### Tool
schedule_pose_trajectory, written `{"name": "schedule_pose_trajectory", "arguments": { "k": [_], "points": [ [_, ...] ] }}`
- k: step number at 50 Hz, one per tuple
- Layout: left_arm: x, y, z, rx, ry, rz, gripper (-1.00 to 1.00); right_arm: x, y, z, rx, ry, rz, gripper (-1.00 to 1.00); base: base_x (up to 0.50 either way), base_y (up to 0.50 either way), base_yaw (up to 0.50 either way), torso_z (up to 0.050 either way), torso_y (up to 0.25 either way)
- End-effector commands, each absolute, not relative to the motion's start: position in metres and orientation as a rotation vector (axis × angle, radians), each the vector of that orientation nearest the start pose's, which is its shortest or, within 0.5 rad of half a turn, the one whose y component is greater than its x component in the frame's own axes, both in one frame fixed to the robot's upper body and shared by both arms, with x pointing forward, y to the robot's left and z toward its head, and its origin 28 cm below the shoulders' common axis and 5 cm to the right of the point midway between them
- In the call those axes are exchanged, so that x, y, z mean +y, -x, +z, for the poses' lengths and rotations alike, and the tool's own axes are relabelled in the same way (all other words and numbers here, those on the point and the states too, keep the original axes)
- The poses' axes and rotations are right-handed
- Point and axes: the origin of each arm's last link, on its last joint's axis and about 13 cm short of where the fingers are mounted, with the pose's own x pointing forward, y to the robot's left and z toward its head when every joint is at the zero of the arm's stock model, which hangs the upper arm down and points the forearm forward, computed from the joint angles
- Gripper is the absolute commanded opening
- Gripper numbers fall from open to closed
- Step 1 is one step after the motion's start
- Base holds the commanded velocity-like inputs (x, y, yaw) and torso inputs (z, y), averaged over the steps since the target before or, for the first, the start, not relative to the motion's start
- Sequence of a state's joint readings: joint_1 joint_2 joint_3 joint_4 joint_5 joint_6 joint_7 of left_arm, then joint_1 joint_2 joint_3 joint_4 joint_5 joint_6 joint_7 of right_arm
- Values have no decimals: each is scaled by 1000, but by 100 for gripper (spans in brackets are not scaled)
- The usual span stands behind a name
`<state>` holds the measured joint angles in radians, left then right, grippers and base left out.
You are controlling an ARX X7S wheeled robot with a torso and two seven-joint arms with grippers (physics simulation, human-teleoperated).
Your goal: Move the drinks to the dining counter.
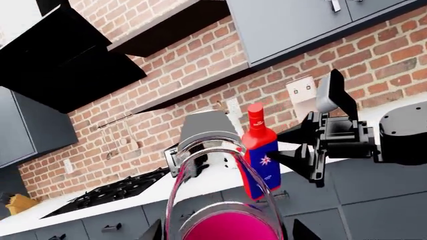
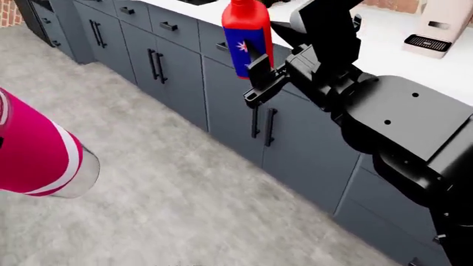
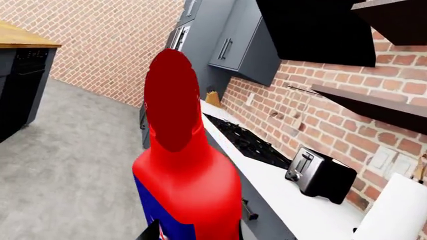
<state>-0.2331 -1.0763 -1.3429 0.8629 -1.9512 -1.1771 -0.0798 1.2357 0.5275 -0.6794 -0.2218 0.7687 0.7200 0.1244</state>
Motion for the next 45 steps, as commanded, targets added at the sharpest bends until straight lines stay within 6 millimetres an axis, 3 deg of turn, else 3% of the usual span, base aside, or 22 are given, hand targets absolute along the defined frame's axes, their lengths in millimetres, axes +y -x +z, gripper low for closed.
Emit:
{"name": "schedule_pose_trajectory", "arguments": {
  "k": [1,26,45],
  "points": [
    [336,-79,311,-371,-268,-466,-100,-93,-314,304,-309,383,483,-100,42,41,500,0,0],
    [336,-78,310,-362,-271,-465,-100,-93,-320,303,-240,383,356,-100,29,32,500,0,1],
    [336,-82,308,-361,-271,-474,-100,-94,-317,309,-249,401,367,-100,211,318,456,1,1]
  ]
}}
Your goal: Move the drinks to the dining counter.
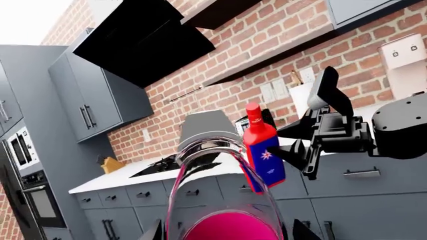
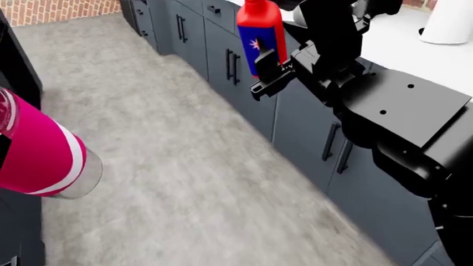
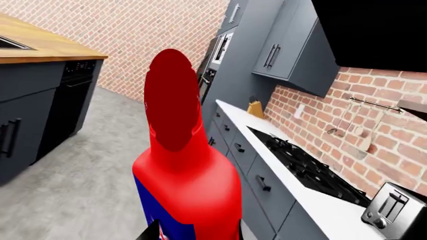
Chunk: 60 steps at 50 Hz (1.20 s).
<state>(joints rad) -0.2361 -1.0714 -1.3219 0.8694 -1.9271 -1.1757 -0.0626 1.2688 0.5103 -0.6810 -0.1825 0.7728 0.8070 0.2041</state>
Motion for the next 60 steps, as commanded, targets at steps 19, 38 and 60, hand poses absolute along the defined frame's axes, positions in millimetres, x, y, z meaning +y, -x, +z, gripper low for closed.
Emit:
{"name": "schedule_pose_trajectory", "arguments": {
  "k": [19,38,60],
  "points": [
    [336,-81,307,-358,-272,-472,-100,-97,-317,309,-295,389,342,-100,161,297,330,0,2],
    [336,-81,306,-356,-270,-471,-100,-96,-318,308,-306,431,326,-100,0,0,500,1,1],
    [337,-82,305,-354,-269,-474,-100,-95,-319,307,-309,442,326,-100,0,0,500,0,0]
  ]
}}
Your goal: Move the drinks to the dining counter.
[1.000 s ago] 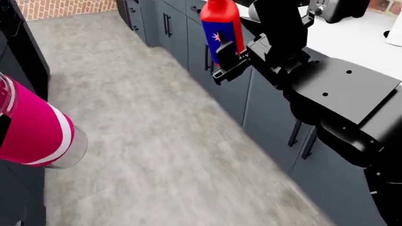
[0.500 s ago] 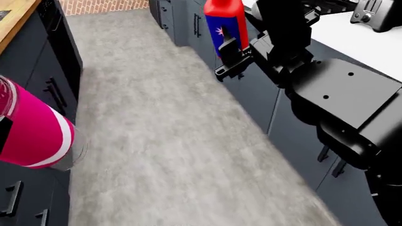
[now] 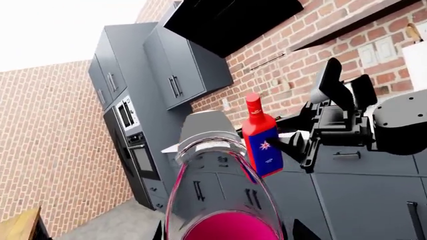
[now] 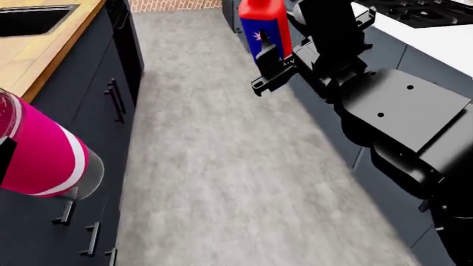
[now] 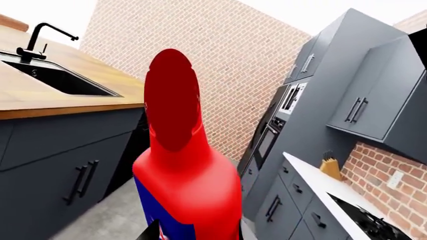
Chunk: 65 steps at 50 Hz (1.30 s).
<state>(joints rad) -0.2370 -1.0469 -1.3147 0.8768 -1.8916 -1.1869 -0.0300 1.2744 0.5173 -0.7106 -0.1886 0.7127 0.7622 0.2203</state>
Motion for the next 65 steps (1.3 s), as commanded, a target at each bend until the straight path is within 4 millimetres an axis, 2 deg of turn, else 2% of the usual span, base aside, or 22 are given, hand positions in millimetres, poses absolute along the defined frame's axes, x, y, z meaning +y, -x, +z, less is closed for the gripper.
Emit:
{"name": "schedule_pose_trajectory", "arguments": {
  "k": [1,11,28,30,54,65],
  "points": [
    [337,-82,305,-355,-269,-474,-100,-95,-319,307,-308,441,328,-100,0,0,500,0,0],
    [337,-81,305,-352,-272,-471,-100,-94,-320,304,-294,461,332,-100,0,0,500,1,1],
    [337,-81,305,-351,-270,-472,-100,-95,-321,304,-290,384,321,-100,0,0,500,0,1],
    [337,-82,304,-352,-269,-474,-100,-96,-323,305,-246,330,325,-100,0,0,64,0,0],
    [337,-83,303,-347,-270,-476,-100,-100,-321,313,-294,295,285,-100,0,0,0,0,1],
    [337,-84,302,-343,-270,-480,-100,-100,-320,311,-285,299,297,-100,-9,-379,0,0,0]
  ]
}}
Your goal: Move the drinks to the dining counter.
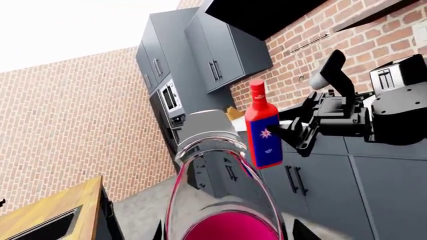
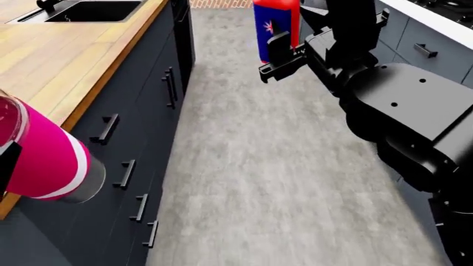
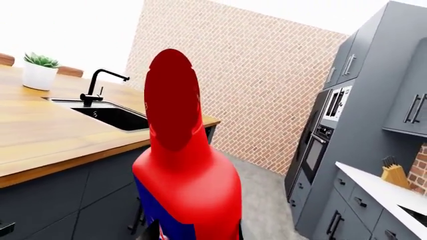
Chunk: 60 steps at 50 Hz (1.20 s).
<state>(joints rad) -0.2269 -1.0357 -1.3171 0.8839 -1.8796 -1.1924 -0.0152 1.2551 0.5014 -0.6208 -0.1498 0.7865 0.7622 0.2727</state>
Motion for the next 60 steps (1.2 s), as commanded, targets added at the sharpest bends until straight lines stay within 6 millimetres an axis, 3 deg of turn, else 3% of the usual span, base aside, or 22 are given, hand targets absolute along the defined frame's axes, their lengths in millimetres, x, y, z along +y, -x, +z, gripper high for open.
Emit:
{"name": "schedule_pose_trajectory", "arguments": {
  "k": [1,10,60],
  "points": [
    [337,-84,302,-343,-270,-480,-100,-100,-320,311,-287,302,294,-100,-9,-391,0,0,0],
    [337,-84,302,-343,-271,-476,-100,-101,-321,314,-302,278,279,-100,-2,-105,0,0,0],
    [339,-84,299,-340,-271,-475,-100,-97,-324,311,-290,327,285,-100,-499,11,0,0,1]
  ]
}}
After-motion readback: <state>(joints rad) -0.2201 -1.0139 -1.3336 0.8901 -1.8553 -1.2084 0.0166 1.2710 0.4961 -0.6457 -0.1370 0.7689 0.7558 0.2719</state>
